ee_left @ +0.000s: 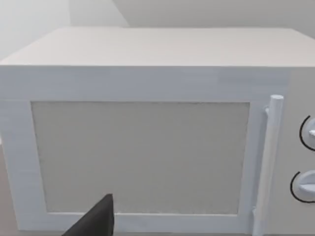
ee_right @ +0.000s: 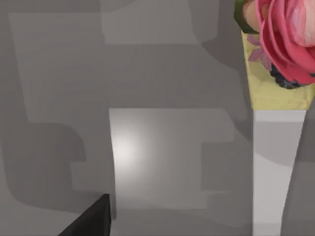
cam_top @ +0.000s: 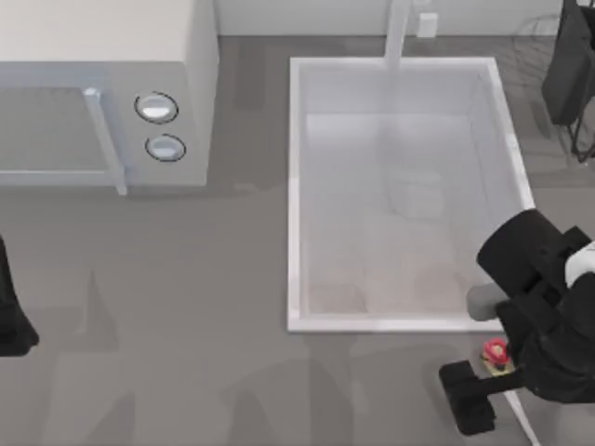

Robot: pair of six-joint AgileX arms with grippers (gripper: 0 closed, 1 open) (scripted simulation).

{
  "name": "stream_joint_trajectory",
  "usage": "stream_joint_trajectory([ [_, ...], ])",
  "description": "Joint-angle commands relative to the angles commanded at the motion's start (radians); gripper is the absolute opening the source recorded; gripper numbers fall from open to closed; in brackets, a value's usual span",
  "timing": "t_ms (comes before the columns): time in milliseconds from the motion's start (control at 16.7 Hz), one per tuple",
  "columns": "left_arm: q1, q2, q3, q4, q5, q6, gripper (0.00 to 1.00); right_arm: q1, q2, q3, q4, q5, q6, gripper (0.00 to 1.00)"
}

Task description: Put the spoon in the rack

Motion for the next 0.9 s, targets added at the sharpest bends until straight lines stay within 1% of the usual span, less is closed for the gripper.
stream_joint_trajectory([
  [240, 0.000, 0.000, 0.000, 0.000, 0.000, 0.000, 1.00, 0.000, 0.000, 0.000, 0.000, 0.000, 0.000, 0.00],
  [300, 0.000, 0.000, 0.000, 0.000, 0.000, 0.000, 1.00, 0.001, -0.070, 0.035, -0.071, 0.016, 0.003, 0.00],
  [420, 0.000, 0.000, 0.000, 0.000, 0.000, 0.000, 1.00, 0.002, -0.070, 0.049, -0.086, 0.016, 0.004, 0.00],
  [540, 0.000, 0.000, 0.000, 0.000, 0.000, 0.000, 1.00, 0.003, -0.075, 0.104, -0.142, 0.016, 0.006, 0.00],
  [720, 0.000, 0.000, 0.000, 0.000, 0.000, 0.000, 1.00, 0.004, -0.094, 0.242, -0.306, 0.016, 0.006, 0.00],
  [900, 0.000, 0.000, 0.000, 0.000, 0.000, 0.000, 1.00, 0.003, -0.128, 0.407, -0.551, 0.016, 0.003, 0.00],
])
